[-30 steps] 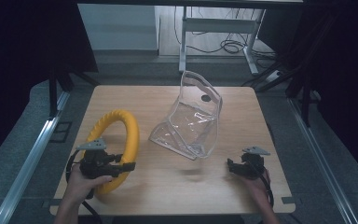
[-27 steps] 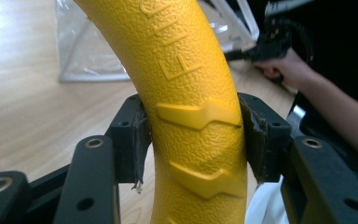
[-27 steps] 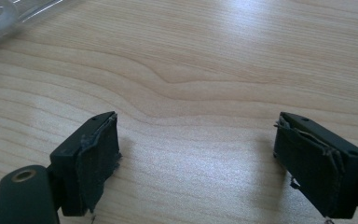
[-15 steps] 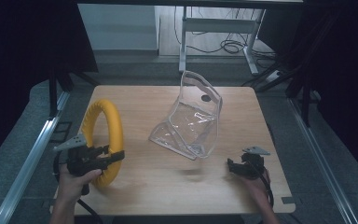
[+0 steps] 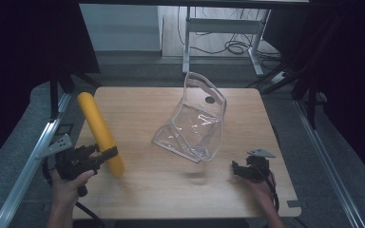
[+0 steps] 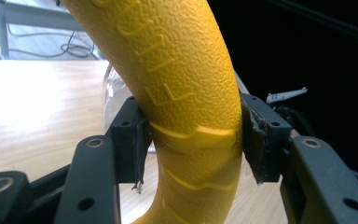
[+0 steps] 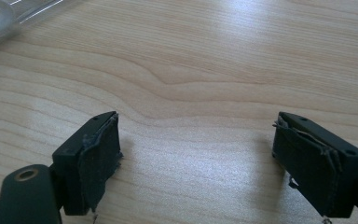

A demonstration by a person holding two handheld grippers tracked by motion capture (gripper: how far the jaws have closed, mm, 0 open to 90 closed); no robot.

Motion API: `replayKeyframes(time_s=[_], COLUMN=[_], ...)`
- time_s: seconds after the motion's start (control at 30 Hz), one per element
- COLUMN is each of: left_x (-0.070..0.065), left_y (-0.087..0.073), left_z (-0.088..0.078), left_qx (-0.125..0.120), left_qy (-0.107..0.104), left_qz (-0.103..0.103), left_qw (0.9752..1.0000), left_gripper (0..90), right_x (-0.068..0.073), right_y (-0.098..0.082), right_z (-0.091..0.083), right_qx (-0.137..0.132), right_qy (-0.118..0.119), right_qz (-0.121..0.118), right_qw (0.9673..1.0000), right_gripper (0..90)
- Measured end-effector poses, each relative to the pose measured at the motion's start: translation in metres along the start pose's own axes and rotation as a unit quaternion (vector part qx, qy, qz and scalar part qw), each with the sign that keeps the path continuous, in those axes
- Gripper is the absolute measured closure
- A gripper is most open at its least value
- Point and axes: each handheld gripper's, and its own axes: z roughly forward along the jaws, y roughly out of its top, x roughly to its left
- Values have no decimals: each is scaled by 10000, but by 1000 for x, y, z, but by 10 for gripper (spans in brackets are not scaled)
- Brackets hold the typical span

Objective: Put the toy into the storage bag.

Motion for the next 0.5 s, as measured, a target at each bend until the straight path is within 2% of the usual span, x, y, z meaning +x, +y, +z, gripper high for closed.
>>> replayKeyframes(time_s=[0.13,0.3,0.5], left_x=[-3,-4,-6], left_y=[1,1,3], left_z=[-1,-1,2], left_qx=[-149,-198,-238], left_qy=[45,99,49], left_qz=[72,63,57], left_qw=[9999,9997,9997], left_gripper=[475,475,475], right_x=[0,0,0], right_y=[0,0,0], right_z=[0,0,0], right_qx=[1,5,12], right_qy=[-1,-4,-8], right_qz=[0,4,4], right_qw=[10000,10000,10000], right_gripper=[155,155,155])
